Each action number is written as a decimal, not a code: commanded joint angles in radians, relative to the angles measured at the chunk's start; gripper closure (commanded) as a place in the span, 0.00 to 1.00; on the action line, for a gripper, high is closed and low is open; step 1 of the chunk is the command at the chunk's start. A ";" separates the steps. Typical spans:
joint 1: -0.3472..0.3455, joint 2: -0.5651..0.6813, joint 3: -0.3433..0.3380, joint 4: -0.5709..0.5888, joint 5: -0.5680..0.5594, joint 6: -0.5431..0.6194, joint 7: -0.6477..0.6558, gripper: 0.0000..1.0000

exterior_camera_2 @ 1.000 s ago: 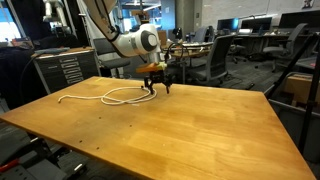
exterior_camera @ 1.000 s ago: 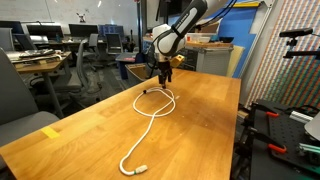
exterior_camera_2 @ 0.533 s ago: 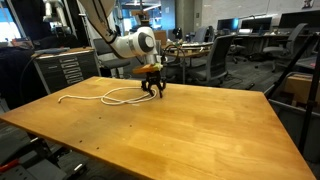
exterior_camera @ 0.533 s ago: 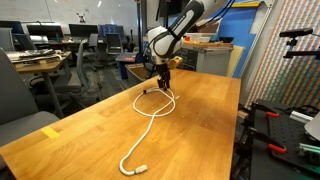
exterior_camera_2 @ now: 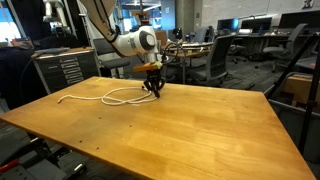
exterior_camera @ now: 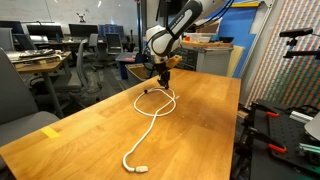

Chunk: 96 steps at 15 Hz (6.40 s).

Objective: Tie a knot using the rope

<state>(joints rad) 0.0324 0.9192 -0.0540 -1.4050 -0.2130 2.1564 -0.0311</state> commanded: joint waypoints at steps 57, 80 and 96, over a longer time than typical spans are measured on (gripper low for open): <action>-0.081 -0.886 0.033 -1.035 0.224 0.449 -0.008 0.00; 0.049 -0.193 0.039 -0.205 -0.101 0.215 -0.096 0.00; 0.050 0.138 0.097 0.349 -0.003 -0.102 -0.214 0.00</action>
<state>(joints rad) 0.0835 1.0159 0.0293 -1.1469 -0.2451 2.1101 -0.1908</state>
